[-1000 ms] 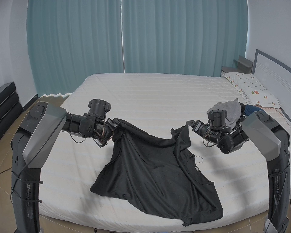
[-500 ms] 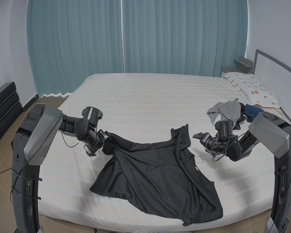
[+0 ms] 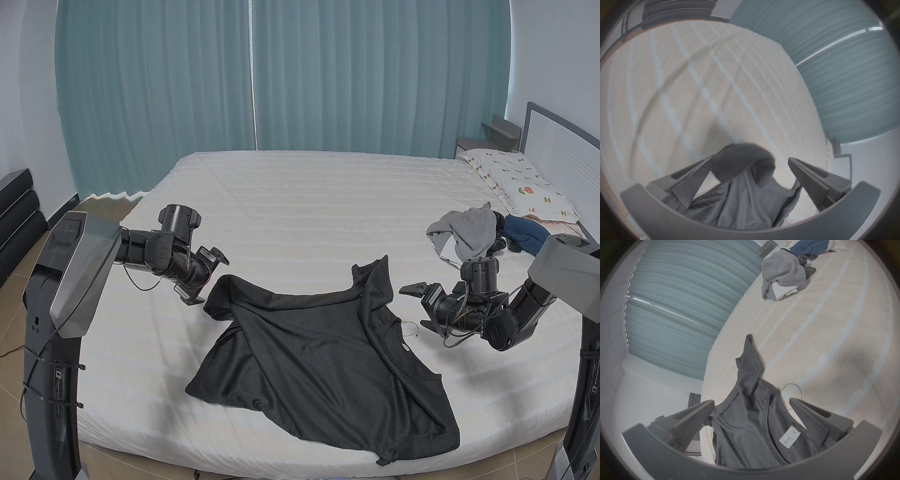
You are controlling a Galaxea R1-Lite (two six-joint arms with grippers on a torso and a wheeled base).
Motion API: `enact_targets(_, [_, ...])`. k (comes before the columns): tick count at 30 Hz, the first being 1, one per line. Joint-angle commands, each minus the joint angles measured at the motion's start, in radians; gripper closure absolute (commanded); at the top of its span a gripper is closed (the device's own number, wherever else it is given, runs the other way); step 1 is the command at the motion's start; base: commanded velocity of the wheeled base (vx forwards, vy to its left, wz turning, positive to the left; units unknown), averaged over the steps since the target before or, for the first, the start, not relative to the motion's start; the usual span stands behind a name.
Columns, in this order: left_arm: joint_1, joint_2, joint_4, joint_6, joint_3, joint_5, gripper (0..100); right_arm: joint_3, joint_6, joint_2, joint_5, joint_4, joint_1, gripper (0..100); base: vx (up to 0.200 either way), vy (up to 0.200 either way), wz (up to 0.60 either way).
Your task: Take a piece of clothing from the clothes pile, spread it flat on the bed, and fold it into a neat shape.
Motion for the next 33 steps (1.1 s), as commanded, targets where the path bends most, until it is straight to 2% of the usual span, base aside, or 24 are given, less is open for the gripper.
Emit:
enact_targets(1, [0.013, 0.053, -0.006, -0.01, -0.007, -0.005, 0, 0.02, 0.0, -0.007, 0.001, -0.006, 0.0, 0, 0.0, 0.0, 0.0])
enact_targets(7, [0.019, 0.078, -0.008, -0.007, 0.004, -0.007, 0, 0.033, 0.0, -0.01, 0.003, -0.008, -0.002, 0, 0.0, 0.0, 0.0])
enact_targets(8, [0.019, 0.078, -0.008, -0.007, 0.004, -0.007, 100, 0.033, 0.0, -0.01, 0.003, -0.008, -0.002, 0, 0.0, 0.0, 0.0])
enact_targets(12, [0.019, 0.076, -0.008, -0.002, 0.002, -0.042, 100, 0.033, 0.0, -0.008, 0.003, -0.008, -0.003, 0, 0.0, 0.0, 0.0])
enact_targets(16, [0.02, 0.078, -0.012, -0.013, -0.018, -0.044, 100, 0.033, 0.001, -0.01, 0.003, -0.008, -0.002, 0, 0.0, 0.0, 0.0])
enact_targets(25, [0.054, 0.081, -0.023, -0.039, -0.125, -0.001, 100, 0.02, 0.001, -0.001, 0.003, -0.008, 0.001, 0, 0.0, 0.0, 0.0])
enact_targets(29, [0.069, 0.094, -0.077, -0.042, -0.196, 0.005, 100, 0.017, 0.001, 0.001, 0.003, -0.01, 0.006, 0, 0.0, 0.0, 0.0])
enact_targets(33, [0.063, 0.099, -0.123, -0.036, -0.196, 0.004, 100, 0.005, 0.0, 0.005, 0.003, -0.016, 0.012, 0, 0.0, 0.0, 0.0])
